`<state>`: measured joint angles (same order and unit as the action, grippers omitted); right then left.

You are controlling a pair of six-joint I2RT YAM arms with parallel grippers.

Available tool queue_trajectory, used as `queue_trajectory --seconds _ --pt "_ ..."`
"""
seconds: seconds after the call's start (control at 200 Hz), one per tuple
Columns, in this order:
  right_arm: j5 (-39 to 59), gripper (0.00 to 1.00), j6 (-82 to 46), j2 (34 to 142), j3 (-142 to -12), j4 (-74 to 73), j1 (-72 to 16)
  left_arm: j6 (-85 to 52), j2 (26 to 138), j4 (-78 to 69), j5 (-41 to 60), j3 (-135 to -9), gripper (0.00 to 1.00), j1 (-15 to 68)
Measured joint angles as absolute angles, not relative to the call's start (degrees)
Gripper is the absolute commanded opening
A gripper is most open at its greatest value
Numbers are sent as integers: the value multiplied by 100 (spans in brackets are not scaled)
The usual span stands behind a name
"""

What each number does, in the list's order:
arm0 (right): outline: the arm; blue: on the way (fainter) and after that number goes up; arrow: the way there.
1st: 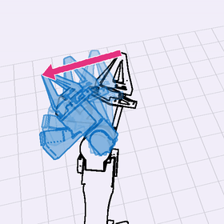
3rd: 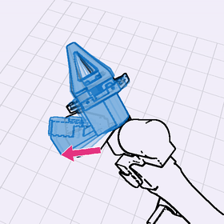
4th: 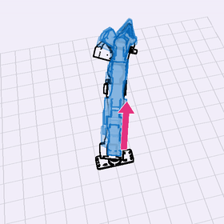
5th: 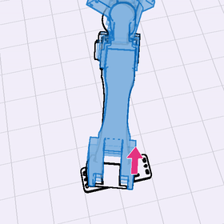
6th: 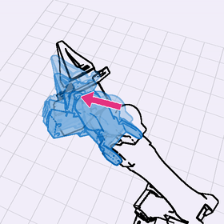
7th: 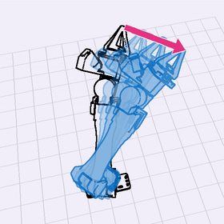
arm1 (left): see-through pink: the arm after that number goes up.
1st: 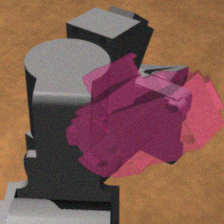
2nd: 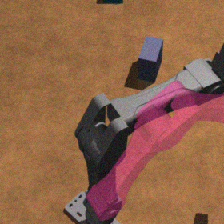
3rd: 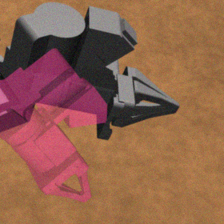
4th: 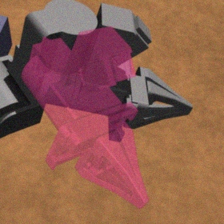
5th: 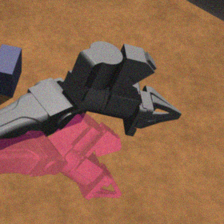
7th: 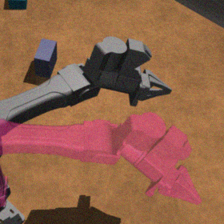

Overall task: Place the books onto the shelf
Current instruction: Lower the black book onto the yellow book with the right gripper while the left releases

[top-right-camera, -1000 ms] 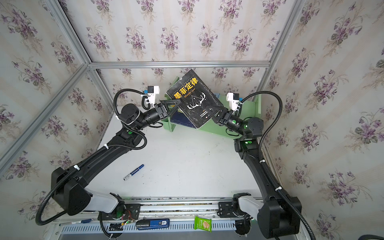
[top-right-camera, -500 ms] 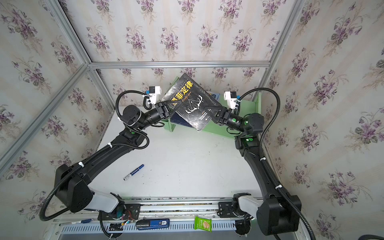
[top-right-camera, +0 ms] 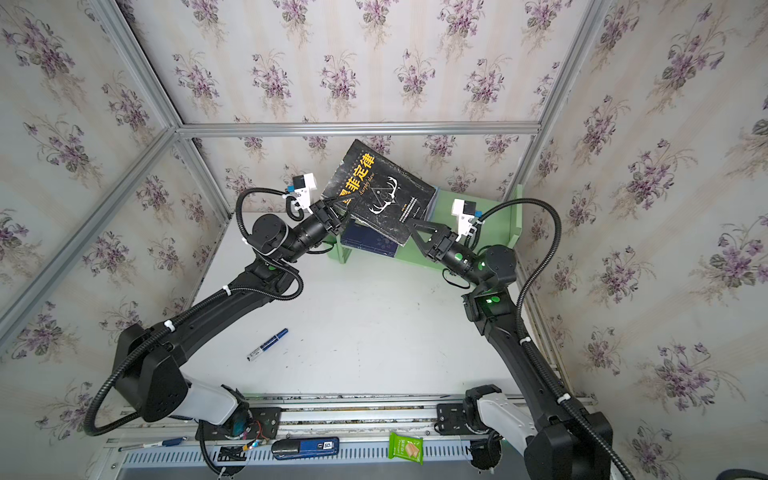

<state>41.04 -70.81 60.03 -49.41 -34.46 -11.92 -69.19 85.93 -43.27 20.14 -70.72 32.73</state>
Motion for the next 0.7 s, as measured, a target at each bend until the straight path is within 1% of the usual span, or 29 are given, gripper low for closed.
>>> queue_trajectory --seconds 0.065,0.17,0.375,0.475,0.525,0.575,0.625,0.64,0.655,0.7 --pt "3955 64 -6952 6082 -4991 -3339 -1271 -6952 8635 -4340 1911 -7078 10 3304" --pt "3754 58 -6845 6213 -5043 -3216 -1391 -6991 8683 -4362 1754 -7078 9 3343" --pt "3437 36 -6663 6300 -5142 -3057 -1498 -7113 8742 -4493 1485 -7048 10 3402" --pt "3312 26 -6558 6322 -5256 -2906 -1498 -7168 8796 -4499 1428 -7032 16 3428" --pt "3284 22 -6490 6361 -5360 -2814 -1498 -7188 8812 -4506 1385 -7030 23 3435" --pt "3282 20 -6438 6427 -5507 -2670 -1485 -7205 8816 -4536 1321 -7015 36 3433" --pt "3312 20 -6396 6495 -5627 -2578 -1446 -7205 8807 -4558 1313 -6997 51 3426" --pt "3334 19 -6381 6521 -5671 -2530 -1420 -7207 8801 -4558 1313 -6989 53 3426" --pt "3356 19 -6375 6543 -5708 -2486 -1396 -7205 8790 -4550 1313 -6982 59 3424" --pt "3435 18 -6361 6611 -5806 -2386 -1293 -7203 8750 -4484 1317 -6969 69 3404"
